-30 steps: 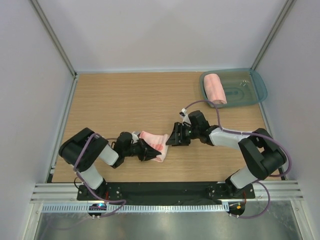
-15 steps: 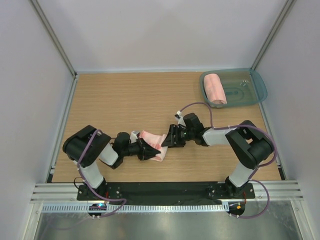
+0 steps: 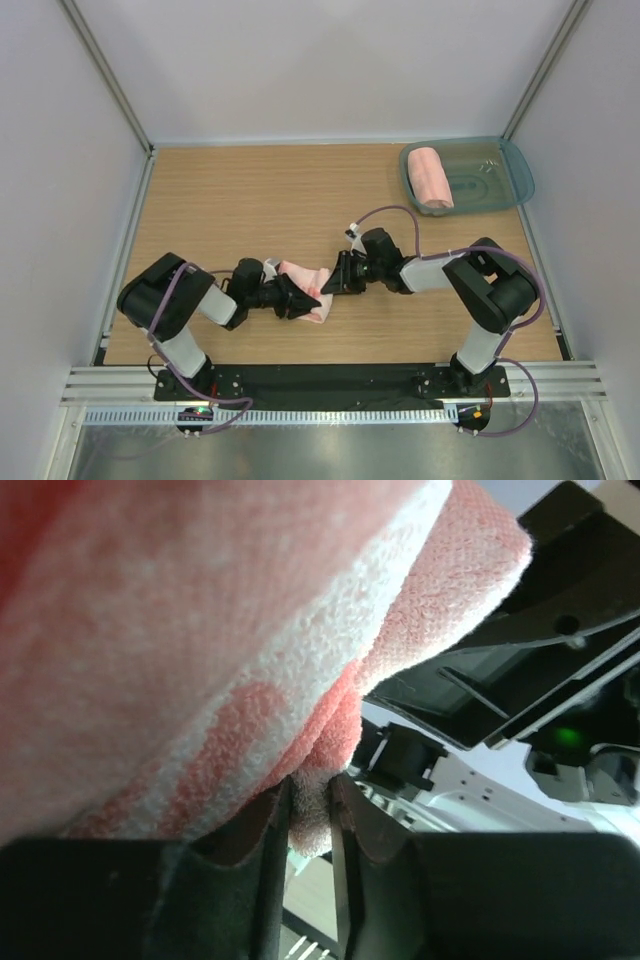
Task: Roll the towels
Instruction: Roll the towel
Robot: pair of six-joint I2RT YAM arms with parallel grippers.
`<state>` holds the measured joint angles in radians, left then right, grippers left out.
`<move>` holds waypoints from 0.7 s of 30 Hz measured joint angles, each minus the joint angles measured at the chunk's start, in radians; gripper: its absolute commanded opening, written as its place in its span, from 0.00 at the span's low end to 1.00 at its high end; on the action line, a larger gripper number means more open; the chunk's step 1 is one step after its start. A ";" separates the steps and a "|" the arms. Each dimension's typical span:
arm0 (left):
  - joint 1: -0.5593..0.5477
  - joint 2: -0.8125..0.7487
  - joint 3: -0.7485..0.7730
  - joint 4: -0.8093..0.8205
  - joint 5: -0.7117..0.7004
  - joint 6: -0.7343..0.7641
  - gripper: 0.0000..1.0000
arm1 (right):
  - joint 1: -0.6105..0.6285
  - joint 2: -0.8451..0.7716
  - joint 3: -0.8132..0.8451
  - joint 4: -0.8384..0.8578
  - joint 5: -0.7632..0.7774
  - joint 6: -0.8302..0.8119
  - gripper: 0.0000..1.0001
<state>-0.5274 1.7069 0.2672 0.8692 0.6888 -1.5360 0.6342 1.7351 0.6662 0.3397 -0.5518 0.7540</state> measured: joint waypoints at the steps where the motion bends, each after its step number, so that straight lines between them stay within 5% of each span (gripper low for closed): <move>1: 0.000 -0.014 0.011 -0.043 -0.005 0.014 0.26 | 0.000 0.000 0.003 -0.008 0.003 0.000 0.23; 12: -0.028 -0.190 0.221 -0.692 -0.161 0.334 0.37 | 0.006 -0.011 0.068 -0.148 0.059 -0.019 0.22; 21: -0.212 -0.344 0.428 -1.136 -0.529 0.532 0.43 | 0.021 -0.054 0.145 -0.370 0.138 -0.074 0.20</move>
<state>-0.7391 1.3624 0.6949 -0.2665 0.1596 -1.0039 0.6548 1.6814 0.8108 -0.0299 -0.4133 0.6800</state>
